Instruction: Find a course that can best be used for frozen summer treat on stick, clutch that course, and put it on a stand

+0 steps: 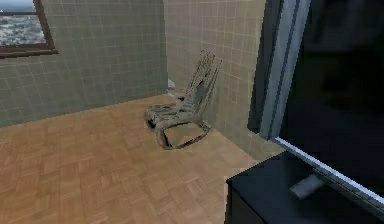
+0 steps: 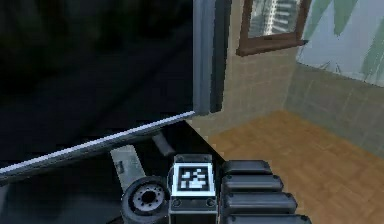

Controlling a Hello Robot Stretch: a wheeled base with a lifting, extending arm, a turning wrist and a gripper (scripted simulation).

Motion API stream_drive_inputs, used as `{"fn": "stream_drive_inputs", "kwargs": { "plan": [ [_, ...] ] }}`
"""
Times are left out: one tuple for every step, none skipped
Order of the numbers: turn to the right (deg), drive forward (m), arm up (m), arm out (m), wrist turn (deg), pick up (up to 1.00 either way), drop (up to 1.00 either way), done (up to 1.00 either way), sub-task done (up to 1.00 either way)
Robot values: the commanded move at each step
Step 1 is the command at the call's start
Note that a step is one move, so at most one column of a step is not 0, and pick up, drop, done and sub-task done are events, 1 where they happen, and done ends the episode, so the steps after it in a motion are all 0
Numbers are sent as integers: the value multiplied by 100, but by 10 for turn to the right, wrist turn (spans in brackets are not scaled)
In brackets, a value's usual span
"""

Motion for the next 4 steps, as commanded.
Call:
{"fn": "stream_drive_inputs", "kwargs": {
  "plan": [
    [180, 0, 0, 0, 0, 0, 0, 0, 0],
    [-450, 0, 0, 0, 0, 0, 0, 0, 0],
    [-450, 0, 0, 0, 0, 0, 0, 0, 0],
    [450, 0, 0, 0, 0, 0, 0, 0, 0]
  ]
}}
